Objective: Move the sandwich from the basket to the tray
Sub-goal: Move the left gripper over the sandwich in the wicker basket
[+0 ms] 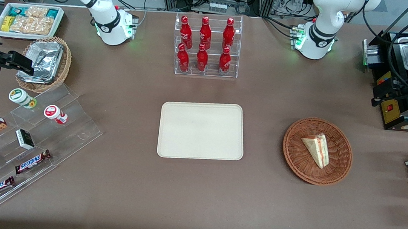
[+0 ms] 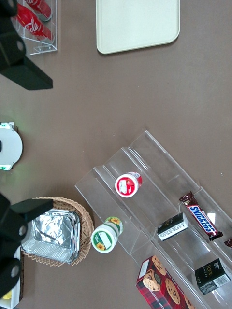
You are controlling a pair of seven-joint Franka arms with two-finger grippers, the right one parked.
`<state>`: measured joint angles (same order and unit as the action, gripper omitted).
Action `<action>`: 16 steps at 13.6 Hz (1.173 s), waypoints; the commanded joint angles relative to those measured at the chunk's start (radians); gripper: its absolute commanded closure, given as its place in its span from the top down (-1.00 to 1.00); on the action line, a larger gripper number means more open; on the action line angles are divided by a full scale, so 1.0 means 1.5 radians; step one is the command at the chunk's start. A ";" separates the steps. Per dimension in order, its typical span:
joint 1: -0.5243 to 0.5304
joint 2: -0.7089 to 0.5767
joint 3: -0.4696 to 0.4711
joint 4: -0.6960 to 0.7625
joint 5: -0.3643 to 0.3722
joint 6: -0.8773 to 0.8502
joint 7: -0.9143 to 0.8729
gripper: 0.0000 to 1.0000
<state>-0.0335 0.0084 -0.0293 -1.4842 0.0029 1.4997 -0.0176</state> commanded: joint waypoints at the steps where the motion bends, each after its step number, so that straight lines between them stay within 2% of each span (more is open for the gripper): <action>1: -0.007 0.009 0.006 0.013 0.017 -0.028 0.013 1.00; 6: -0.006 0.033 0.004 -0.023 0.023 0.010 0.000 1.00; 8: -0.006 0.033 0.004 -0.080 0.023 0.074 -0.030 1.00; 11: -0.006 0.029 0.003 -0.199 0.023 0.232 -0.136 1.00; 16: -0.006 0.021 0.003 -0.363 0.023 0.419 -0.286 1.00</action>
<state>-0.0342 0.0816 -0.0278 -1.9159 0.0199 2.0264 -0.3415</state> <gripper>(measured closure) 0.000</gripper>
